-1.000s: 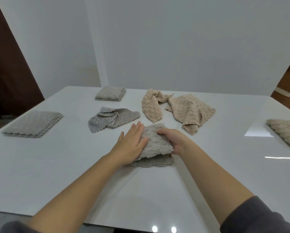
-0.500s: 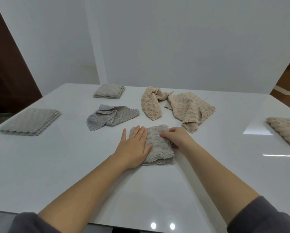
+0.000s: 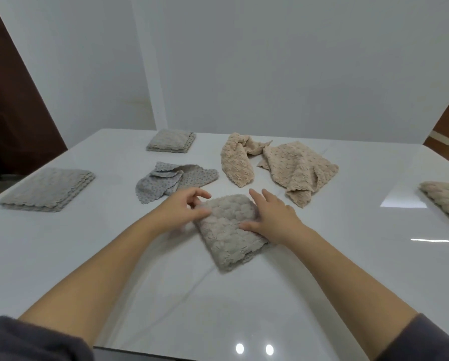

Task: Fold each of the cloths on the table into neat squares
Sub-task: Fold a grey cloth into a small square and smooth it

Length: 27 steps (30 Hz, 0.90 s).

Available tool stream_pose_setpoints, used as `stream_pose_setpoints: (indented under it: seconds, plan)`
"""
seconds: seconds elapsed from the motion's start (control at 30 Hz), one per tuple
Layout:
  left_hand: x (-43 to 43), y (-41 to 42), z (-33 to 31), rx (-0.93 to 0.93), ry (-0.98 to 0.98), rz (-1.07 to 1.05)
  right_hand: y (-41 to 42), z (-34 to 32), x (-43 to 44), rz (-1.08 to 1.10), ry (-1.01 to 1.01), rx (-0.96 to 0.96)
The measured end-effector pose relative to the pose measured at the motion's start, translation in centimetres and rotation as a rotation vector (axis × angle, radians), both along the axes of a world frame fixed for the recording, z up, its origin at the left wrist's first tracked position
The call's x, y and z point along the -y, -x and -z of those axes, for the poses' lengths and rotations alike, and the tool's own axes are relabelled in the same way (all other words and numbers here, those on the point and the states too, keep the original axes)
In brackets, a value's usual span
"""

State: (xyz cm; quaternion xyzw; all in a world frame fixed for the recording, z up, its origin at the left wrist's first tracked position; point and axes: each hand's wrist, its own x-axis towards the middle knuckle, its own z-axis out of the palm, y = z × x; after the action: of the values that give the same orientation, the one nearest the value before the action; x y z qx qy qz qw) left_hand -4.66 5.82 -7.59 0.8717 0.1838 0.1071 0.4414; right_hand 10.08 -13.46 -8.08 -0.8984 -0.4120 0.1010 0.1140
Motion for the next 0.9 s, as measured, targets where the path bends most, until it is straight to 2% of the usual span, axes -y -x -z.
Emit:
stream_pose_setpoints:
  seconds: [0.07,0.17,0.23,0.33,0.4,0.5,0.6,0.73,0.9]
  plan:
    - [-0.2,1.5,0.3,0.010,0.022,-0.036,-0.2,-0.1,-0.8,-0.024,-0.050,0.124]
    - [0.5,3.1,0.9,0.129,-0.017,-0.217,0.3,-0.3,-3.2,-0.095,-0.119,0.334]
    - [1.2,4.2,1.2,0.164,-0.023,-0.277,0.7,-0.4,-4.6,-0.120,-0.120,0.370]
    - [2.0,5.4,1.6,0.171,0.006,-0.255,1.4,-0.4,-6.0,-0.138,-0.136,0.343]
    - [2.3,5.7,1.7,0.189,0.020,-0.251,2.1,0.2,-6.3,-0.153,-0.167,0.216]
    - [2.2,5.4,1.5,0.194,0.178,-0.259,2.8,2.0,-5.7,-0.192,-0.033,0.025]
    - [1.9,4.5,1.1,0.047,0.298,-0.282,2.7,2.9,-5.4,-0.192,0.011,0.046]
    - [2.1,3.2,0.2,-0.063,0.271,-0.268,2.8,3.0,-5.5,-0.185,-0.011,0.071]
    - [2.0,3.2,-0.1,-0.146,0.228,-0.130,2.7,3.2,-5.4,-0.175,-0.021,0.071]
